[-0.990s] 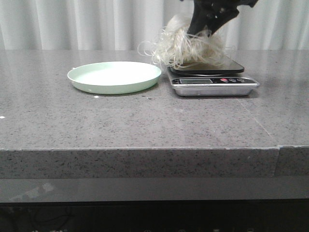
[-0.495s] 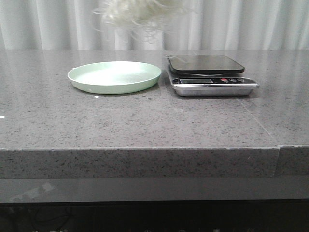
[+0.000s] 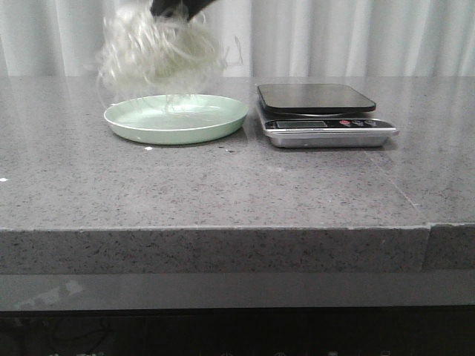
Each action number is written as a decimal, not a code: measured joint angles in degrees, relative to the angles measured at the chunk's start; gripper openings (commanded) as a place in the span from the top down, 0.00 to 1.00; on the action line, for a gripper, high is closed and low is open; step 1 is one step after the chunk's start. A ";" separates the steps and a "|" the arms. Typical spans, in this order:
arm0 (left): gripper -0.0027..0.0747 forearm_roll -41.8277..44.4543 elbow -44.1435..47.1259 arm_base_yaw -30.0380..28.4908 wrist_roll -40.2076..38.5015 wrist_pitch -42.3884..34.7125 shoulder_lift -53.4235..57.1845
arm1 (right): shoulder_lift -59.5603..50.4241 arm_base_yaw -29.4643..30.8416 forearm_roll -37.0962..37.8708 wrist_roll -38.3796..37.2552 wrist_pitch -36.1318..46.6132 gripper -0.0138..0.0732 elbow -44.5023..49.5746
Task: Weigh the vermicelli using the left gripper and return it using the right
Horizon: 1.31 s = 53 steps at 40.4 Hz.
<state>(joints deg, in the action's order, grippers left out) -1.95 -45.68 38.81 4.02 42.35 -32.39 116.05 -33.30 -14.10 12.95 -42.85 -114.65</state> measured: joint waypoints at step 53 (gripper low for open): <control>0.35 0.00 0.00 0.00 0.00 0.00 0.00 | -39.90 0.23 11.17 -10.16 -7.31 0.23 28.39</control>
<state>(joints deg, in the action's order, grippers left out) -1.95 -45.68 38.81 4.02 42.35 -32.39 76.15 -33.06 -2.93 2.79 -50.15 -86.26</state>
